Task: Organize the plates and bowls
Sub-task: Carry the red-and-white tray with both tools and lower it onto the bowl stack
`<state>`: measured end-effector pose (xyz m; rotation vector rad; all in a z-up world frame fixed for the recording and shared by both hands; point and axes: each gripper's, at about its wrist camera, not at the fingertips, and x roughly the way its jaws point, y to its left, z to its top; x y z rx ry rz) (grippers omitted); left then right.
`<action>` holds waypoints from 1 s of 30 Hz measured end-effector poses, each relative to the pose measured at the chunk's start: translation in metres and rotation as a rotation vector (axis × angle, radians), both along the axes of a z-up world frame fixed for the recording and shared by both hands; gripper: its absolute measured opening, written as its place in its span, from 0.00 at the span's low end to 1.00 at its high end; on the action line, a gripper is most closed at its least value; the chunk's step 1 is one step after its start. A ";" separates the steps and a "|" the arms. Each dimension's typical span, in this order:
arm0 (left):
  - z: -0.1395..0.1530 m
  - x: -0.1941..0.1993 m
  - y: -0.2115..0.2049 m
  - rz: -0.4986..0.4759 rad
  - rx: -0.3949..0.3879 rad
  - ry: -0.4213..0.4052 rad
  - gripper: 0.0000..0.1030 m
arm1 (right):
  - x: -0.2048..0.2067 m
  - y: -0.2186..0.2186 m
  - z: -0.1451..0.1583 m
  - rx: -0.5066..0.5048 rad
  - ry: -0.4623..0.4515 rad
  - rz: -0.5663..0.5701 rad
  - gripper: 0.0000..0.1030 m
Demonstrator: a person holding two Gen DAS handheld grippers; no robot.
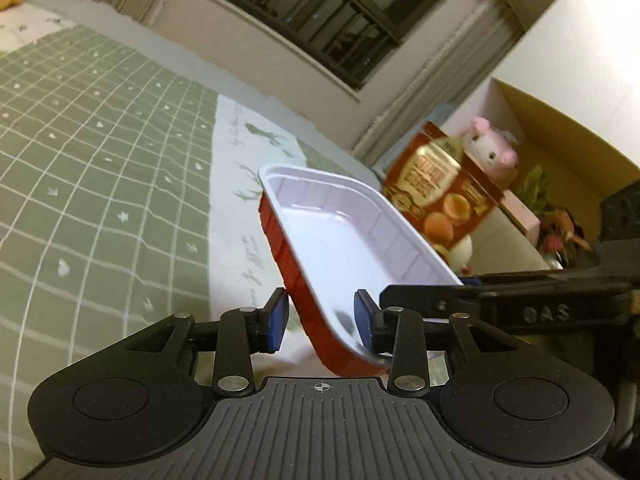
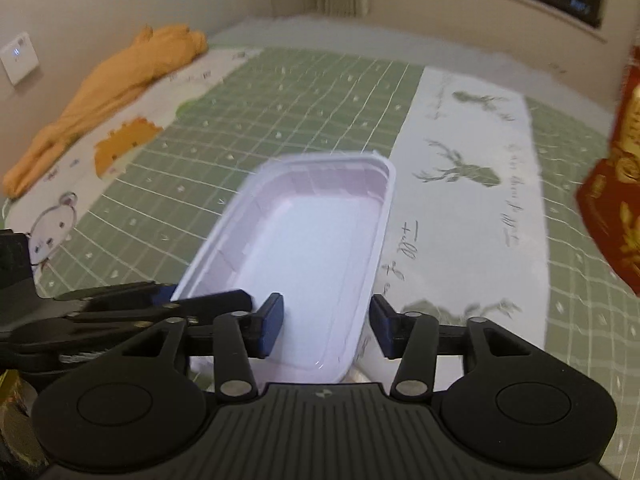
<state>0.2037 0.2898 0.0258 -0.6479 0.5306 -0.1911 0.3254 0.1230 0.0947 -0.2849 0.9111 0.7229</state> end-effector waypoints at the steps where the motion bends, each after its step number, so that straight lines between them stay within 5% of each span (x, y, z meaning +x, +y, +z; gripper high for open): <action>1: 0.002 -0.006 -0.009 -0.010 -0.002 0.000 0.42 | -0.015 -0.009 0.003 0.010 -0.019 -0.007 0.51; 6: -0.002 -0.028 -0.025 -0.052 -0.026 0.044 0.42 | -0.079 -0.049 0.007 0.034 -0.092 -0.012 0.51; 10: -0.011 -0.041 -0.025 -0.040 -0.031 0.048 0.42 | -0.098 -0.065 -0.012 0.083 -0.050 -0.042 0.51; 15: -0.017 -0.042 -0.030 -0.132 -0.010 0.068 0.41 | -0.083 -0.078 -0.042 0.126 0.052 -0.154 0.51; 18: -0.026 -0.037 -0.026 -0.163 -0.060 0.081 0.38 | -0.070 -0.086 -0.053 0.137 0.081 -0.209 0.51; 30: -0.036 -0.018 0.006 -0.040 -0.149 0.059 0.37 | -0.041 -0.065 -0.068 0.113 0.089 -0.223 0.50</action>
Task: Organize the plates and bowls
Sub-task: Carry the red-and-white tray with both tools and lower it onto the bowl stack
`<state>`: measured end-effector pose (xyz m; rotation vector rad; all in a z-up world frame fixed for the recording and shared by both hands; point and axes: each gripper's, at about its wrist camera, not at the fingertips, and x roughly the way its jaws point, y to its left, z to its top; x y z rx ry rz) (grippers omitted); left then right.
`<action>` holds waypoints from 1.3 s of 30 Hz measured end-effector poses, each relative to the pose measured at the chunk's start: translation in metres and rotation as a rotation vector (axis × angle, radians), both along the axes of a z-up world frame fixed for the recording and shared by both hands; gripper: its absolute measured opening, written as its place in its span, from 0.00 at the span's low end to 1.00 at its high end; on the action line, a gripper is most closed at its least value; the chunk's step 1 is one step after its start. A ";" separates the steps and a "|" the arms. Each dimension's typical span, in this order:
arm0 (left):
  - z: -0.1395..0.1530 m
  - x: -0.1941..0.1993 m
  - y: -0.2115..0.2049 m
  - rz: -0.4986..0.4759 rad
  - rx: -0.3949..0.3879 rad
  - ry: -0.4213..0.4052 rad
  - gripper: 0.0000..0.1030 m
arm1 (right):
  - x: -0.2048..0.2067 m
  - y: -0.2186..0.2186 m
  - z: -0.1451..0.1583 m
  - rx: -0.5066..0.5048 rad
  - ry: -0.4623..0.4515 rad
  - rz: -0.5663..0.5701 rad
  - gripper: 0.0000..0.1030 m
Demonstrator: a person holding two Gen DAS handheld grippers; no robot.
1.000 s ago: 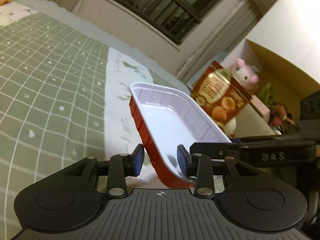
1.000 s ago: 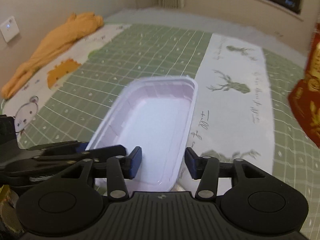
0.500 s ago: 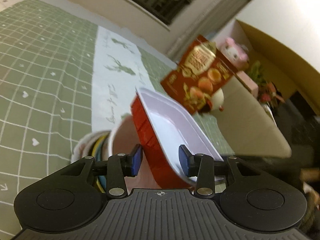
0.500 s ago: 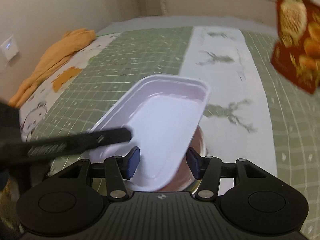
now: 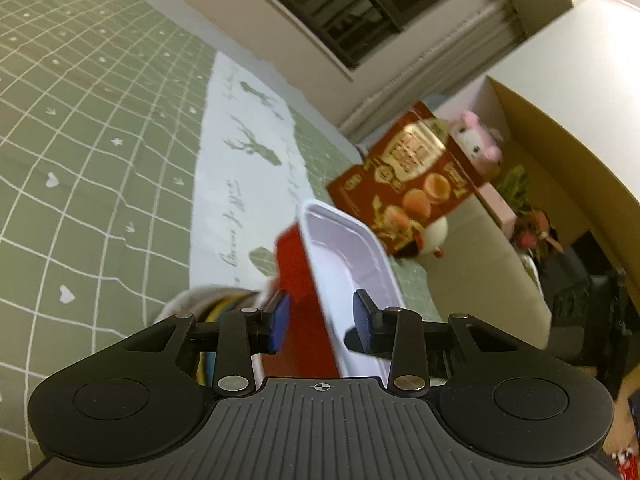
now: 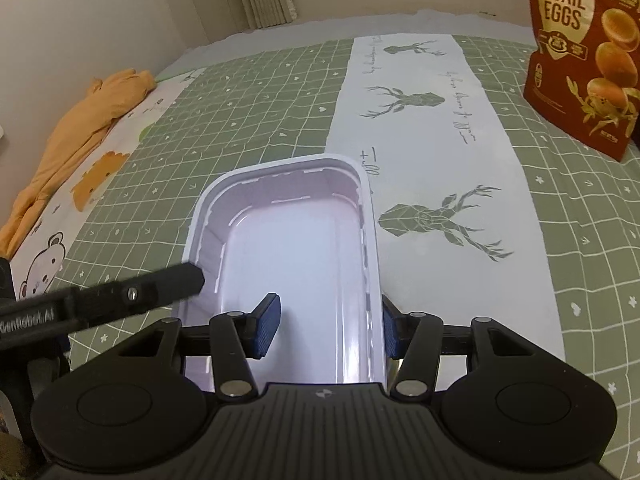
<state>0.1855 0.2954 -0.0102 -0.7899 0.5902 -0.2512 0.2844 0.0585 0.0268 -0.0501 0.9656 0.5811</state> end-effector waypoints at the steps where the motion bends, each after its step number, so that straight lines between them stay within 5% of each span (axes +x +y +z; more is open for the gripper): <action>1: -0.003 0.004 0.002 0.009 -0.003 0.011 0.33 | 0.002 0.002 -0.002 -0.007 0.001 0.003 0.49; 13: -0.007 0.001 0.006 0.017 -0.009 0.042 0.33 | 0.004 0.000 -0.004 0.008 0.002 0.003 0.47; 22: -0.005 -0.005 -0.005 -0.063 -0.010 0.065 0.33 | -0.013 -0.025 -0.007 0.068 0.070 0.011 0.48; 31: 0.014 -0.029 -0.006 -0.093 -0.039 -0.019 0.34 | -0.027 -0.037 0.018 0.129 0.038 0.021 0.48; 39: 0.003 -0.021 -0.001 -0.081 -0.011 0.059 0.34 | -0.028 -0.036 0.002 0.113 0.104 0.029 0.48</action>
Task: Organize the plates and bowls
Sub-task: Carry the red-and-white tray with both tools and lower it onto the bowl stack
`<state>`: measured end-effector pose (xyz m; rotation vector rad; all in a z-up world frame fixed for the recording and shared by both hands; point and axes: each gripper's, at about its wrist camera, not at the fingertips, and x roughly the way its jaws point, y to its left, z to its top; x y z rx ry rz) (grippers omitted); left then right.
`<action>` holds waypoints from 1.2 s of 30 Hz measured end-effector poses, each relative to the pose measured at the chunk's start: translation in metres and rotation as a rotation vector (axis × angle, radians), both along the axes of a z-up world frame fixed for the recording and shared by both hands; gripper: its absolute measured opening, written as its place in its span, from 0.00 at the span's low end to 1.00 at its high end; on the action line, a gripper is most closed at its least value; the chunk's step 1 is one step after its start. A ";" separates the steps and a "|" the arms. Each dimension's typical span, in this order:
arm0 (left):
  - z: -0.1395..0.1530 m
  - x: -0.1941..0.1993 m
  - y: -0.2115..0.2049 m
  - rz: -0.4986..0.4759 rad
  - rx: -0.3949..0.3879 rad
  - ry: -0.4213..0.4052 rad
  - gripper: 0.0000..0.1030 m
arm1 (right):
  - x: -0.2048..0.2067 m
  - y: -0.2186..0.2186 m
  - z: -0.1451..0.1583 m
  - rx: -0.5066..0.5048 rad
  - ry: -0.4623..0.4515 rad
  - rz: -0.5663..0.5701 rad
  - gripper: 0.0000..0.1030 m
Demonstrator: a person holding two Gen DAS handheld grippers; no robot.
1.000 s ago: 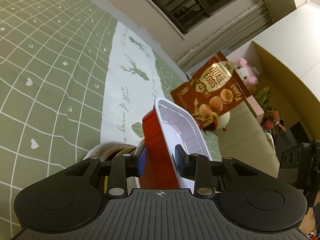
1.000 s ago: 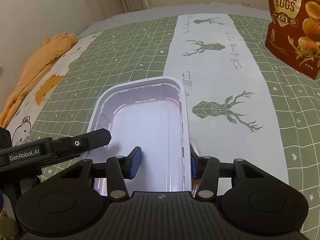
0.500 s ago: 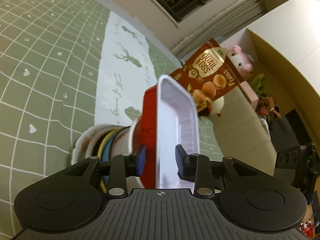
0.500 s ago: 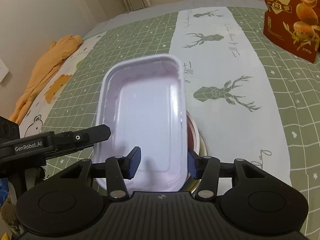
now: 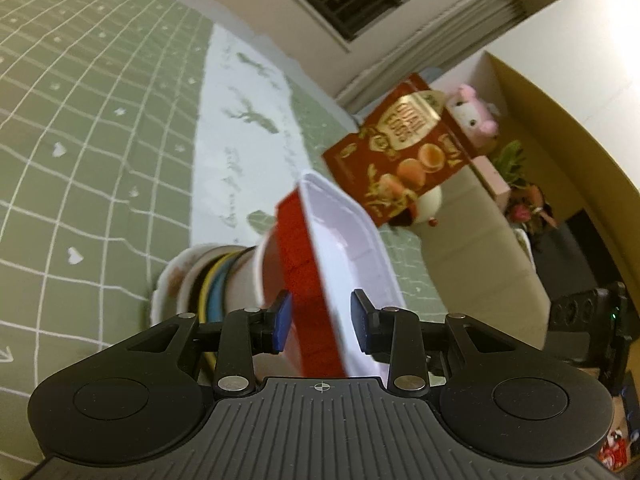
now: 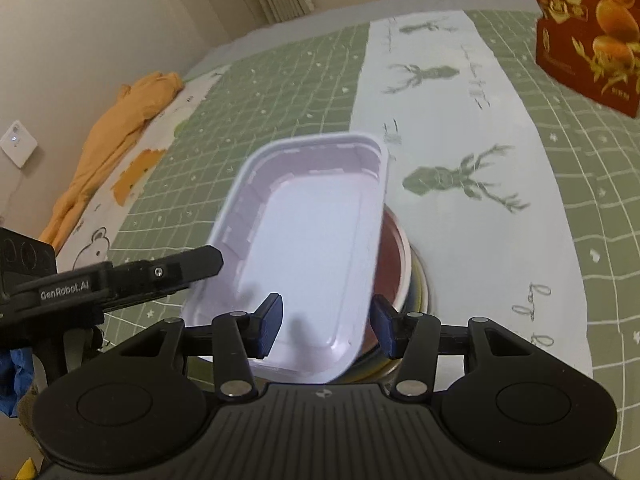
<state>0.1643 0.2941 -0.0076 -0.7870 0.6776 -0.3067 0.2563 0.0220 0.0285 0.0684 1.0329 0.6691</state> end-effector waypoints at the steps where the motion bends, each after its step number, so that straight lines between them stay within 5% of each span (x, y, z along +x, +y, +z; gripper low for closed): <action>1: -0.001 0.000 0.002 0.005 -0.004 0.002 0.34 | 0.002 -0.001 -0.001 0.000 0.002 -0.005 0.48; 7: 0.006 0.000 0.020 0.067 -0.040 -0.031 0.34 | 0.007 -0.007 0.006 0.016 -0.022 -0.022 0.48; 11: 0.015 0.016 0.027 0.126 0.020 -0.028 0.34 | 0.022 -0.009 0.016 0.019 -0.065 -0.051 0.48; 18: 0.003 0.044 0.015 0.075 0.042 -0.015 0.35 | 0.056 -0.005 0.010 0.026 -0.067 -0.108 0.48; 24: -0.004 0.047 0.020 0.125 0.070 0.017 0.33 | 0.069 0.006 -0.005 0.019 -0.043 -0.094 0.47; 36: 0.000 0.038 0.023 0.114 0.053 0.010 0.33 | 0.050 0.013 0.012 0.019 -0.132 -0.071 0.46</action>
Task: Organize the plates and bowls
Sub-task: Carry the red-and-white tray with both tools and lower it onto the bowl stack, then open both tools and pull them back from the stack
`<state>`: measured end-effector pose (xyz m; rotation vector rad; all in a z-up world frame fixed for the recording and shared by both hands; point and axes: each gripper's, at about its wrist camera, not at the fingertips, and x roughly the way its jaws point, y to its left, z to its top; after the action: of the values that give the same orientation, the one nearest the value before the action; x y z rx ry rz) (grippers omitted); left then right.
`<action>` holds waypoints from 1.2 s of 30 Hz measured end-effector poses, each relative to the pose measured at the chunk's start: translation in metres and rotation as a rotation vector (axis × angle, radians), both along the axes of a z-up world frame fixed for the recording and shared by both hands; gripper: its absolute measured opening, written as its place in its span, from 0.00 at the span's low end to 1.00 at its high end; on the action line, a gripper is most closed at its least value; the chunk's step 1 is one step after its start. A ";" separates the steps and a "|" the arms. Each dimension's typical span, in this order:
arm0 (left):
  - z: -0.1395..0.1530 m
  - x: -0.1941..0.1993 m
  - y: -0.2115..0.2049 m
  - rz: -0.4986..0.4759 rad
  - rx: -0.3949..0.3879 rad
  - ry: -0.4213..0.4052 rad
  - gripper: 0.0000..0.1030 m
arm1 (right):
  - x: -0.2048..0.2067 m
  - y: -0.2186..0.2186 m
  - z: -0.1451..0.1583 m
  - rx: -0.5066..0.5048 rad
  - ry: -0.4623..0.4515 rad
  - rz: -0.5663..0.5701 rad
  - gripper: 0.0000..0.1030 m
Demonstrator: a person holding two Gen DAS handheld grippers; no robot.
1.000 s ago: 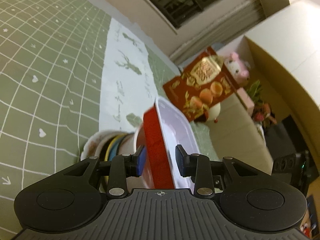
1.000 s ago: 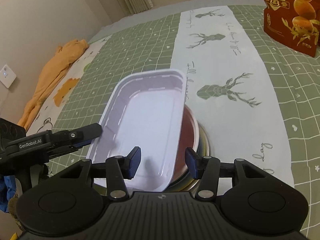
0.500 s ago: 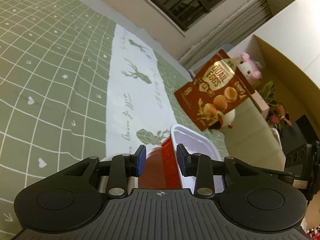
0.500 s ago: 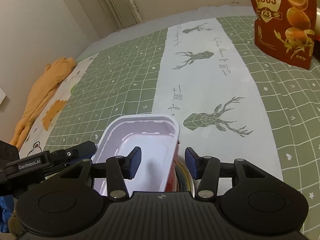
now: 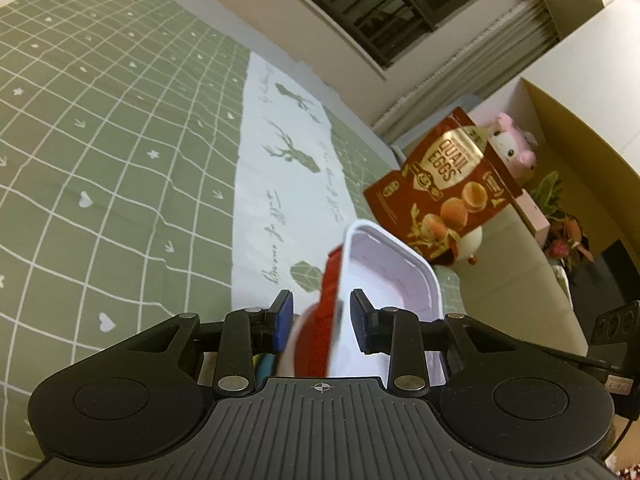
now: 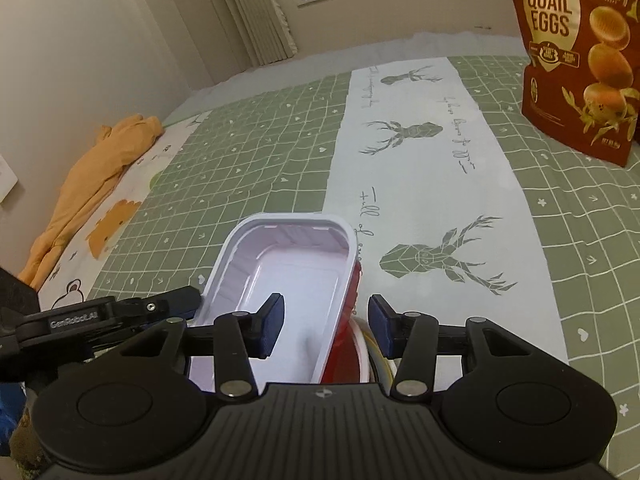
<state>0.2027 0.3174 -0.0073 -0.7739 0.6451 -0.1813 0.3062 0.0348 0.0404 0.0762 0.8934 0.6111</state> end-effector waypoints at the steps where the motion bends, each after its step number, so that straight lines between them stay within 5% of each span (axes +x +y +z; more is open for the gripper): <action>1: 0.000 -0.001 -0.001 -0.012 -0.006 -0.002 0.33 | -0.003 0.000 0.000 -0.005 0.003 0.006 0.46; 8: 0.007 -0.010 -0.016 -0.091 -0.004 -0.027 0.33 | -0.017 0.005 -0.013 -0.005 0.093 0.058 0.46; 18: 0.028 -0.043 -0.017 -0.132 -0.053 -0.123 0.33 | -0.036 -0.009 0.015 0.051 0.053 0.062 0.47; 28: 0.006 -0.023 -0.016 -0.129 -0.067 -0.018 0.33 | -0.034 -0.008 -0.010 0.036 0.114 0.049 0.47; 32: 0.010 -0.031 -0.015 -0.100 -0.057 -0.029 0.33 | -0.036 -0.009 -0.009 0.030 0.084 0.050 0.47; 36: 0.021 -0.052 -0.012 -0.008 -0.027 -0.059 0.33 | -0.049 -0.012 0.000 -0.012 -0.045 0.023 0.47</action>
<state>0.1507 0.3052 0.0135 -0.7890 0.5915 -0.2201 0.2570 0.0232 0.0399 0.0410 0.8555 0.6269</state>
